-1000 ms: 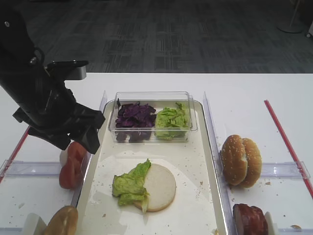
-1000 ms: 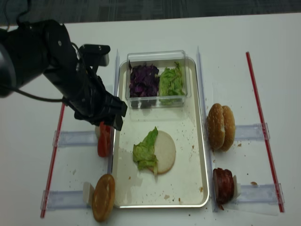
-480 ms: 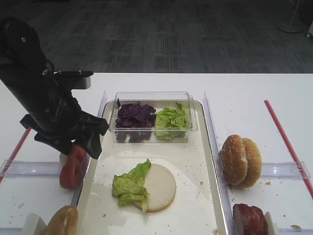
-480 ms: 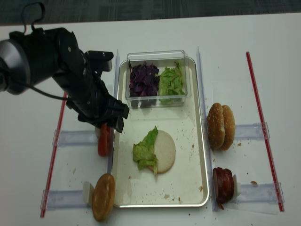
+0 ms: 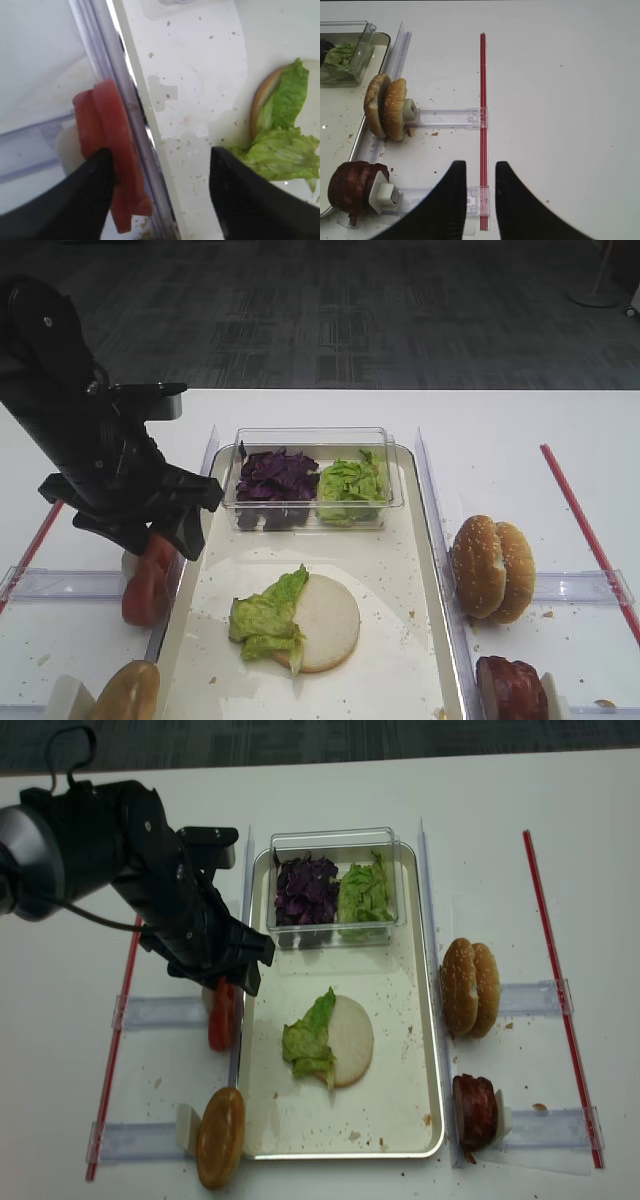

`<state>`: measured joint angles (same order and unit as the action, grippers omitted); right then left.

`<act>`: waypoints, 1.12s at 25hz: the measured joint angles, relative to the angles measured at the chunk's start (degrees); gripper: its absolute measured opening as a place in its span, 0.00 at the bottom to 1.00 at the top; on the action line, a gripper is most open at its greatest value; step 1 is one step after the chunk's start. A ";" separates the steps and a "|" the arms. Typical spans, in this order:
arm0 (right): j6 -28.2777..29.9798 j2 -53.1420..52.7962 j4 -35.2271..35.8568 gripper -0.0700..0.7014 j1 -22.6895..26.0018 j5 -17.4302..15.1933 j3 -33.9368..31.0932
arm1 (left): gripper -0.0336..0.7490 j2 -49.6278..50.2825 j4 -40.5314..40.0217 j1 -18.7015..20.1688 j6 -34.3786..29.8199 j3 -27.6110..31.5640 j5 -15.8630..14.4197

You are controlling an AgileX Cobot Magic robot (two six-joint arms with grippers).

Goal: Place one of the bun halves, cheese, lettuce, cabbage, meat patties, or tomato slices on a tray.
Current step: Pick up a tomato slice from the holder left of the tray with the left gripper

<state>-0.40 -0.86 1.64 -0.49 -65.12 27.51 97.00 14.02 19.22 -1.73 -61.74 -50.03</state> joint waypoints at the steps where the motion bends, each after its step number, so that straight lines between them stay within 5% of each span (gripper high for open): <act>1: 0.00 0.00 0.00 0.34 0.00 0.00 0.00 | 0.53 0.00 0.00 0.00 0.13 0.00 0.13; 28: 0.00 0.00 0.00 0.34 0.00 0.00 0.00 | 0.43 4.57 -3.44 0.10 4.85 -0.04 -0.13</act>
<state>-0.40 -0.86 1.64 -0.49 -65.12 27.51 101.58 10.58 19.32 3.12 -61.78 -50.16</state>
